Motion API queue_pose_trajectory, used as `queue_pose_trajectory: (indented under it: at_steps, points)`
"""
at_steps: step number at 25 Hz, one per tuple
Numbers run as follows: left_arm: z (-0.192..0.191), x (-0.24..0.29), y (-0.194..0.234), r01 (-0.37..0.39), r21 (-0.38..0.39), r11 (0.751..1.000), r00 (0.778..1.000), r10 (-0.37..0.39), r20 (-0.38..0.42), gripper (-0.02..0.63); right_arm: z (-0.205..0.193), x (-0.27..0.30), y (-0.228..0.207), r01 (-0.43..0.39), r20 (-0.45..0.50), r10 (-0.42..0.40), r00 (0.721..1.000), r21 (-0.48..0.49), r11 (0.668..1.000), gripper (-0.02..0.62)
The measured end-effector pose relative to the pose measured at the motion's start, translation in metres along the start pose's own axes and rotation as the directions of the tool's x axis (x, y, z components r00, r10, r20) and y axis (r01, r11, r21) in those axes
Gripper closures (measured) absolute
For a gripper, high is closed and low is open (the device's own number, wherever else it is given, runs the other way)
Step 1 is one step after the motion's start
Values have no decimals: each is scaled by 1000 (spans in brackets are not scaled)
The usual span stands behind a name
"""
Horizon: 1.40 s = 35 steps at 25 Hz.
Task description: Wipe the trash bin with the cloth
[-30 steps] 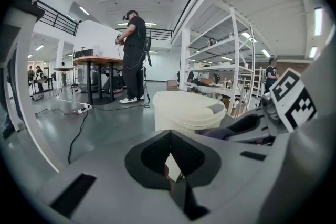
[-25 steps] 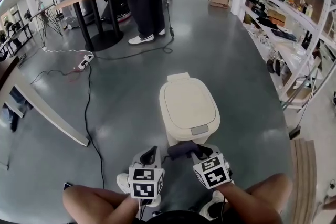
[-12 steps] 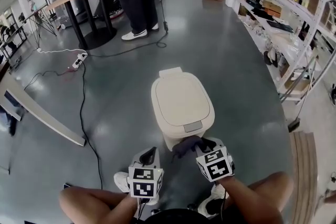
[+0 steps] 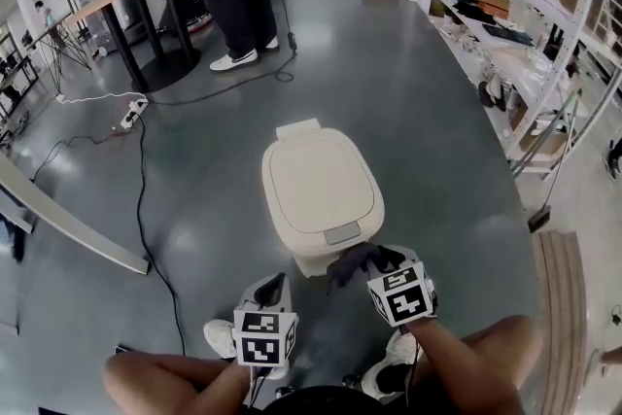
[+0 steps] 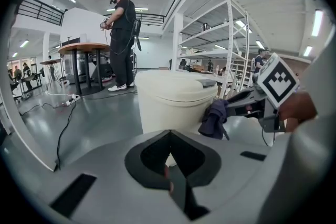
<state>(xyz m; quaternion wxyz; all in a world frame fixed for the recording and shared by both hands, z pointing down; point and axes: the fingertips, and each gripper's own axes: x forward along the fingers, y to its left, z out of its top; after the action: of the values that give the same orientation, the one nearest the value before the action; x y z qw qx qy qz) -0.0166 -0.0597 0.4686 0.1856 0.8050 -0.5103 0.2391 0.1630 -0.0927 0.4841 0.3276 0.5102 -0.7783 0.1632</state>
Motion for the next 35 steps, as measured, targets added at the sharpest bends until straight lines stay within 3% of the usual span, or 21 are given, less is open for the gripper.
queue_pose_trajectory:
  at_steps: [14,20,25,35]
  points:
    - [-9,12,-8,10,9,1000,999,-10,-31,606,-14,9,-50,84,-34,-82,996,61,995,505]
    - [-9,16,-4,-8,12,1000,1000,8,-25,606,-22,16,-51,86,-57,-83,995,51,995,505]
    - [-11,15,-3,-6,8,1000,1000,6,-25,606,-43,25,-26,41,-121,-37,992,27,999,505]
    - [1,7,4,-6,-18,1000,1000,7,17,606,-54,63,83,-164,-214,155,965,-26,986,505]
